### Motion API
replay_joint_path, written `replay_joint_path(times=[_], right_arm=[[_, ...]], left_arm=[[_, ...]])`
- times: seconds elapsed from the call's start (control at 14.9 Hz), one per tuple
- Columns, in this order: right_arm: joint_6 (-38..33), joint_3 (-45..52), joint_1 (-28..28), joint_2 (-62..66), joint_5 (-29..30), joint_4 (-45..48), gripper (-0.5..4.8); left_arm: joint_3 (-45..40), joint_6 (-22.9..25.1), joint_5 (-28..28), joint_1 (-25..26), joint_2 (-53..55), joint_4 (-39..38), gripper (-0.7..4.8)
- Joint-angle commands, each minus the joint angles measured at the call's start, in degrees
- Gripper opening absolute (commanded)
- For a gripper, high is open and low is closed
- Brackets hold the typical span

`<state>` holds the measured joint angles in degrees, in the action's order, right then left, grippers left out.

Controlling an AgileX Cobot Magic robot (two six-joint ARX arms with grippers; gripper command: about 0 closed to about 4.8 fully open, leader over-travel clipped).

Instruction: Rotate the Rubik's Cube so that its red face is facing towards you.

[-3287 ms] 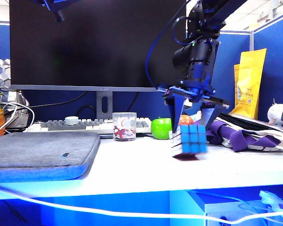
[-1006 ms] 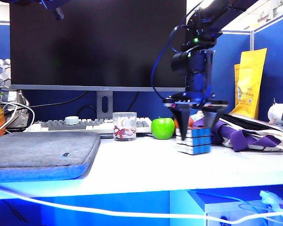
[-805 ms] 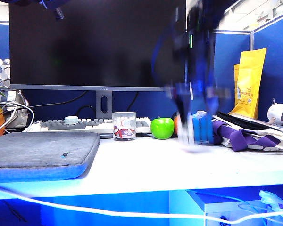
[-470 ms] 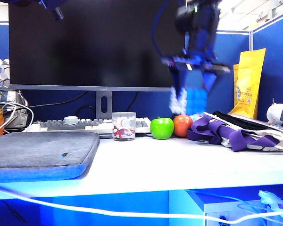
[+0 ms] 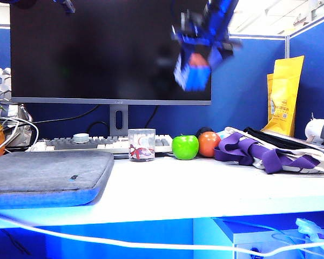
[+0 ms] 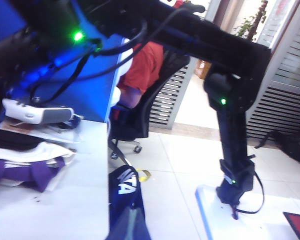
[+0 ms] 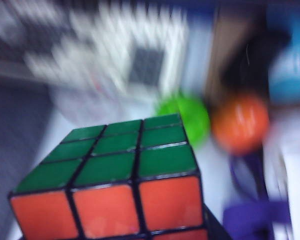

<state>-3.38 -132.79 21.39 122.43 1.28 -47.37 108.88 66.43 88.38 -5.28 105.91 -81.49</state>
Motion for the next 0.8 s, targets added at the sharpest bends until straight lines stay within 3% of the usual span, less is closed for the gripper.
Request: replay_joint_path(times=[0.07,0.27,0.47,0.8], right_arm=[[0.1,7.1,0.4,-0.2,0.3,2.5,-0.07],[-3.5,21.1,0.7,-0.3,3.8,10.8,-0.07],[-5.9,29.9,2.1,-0.3,5.1,25.4,-0.07],[-5.9,44.2,3.9,0.1,2.8,49.5,-0.07]], left_arm=[[0.0,2.7,2.5,0.7,-0.2,-0.5,-0.06],[0.0,3.7,3.0,1.3,-0.2,-0.5,-0.05],[-0.6,4.6,3.4,2.3,-0.2,-0.5,-0.06],[-6.4,8.6,4.4,3.1,-0.2,-0.5,-0.05]])
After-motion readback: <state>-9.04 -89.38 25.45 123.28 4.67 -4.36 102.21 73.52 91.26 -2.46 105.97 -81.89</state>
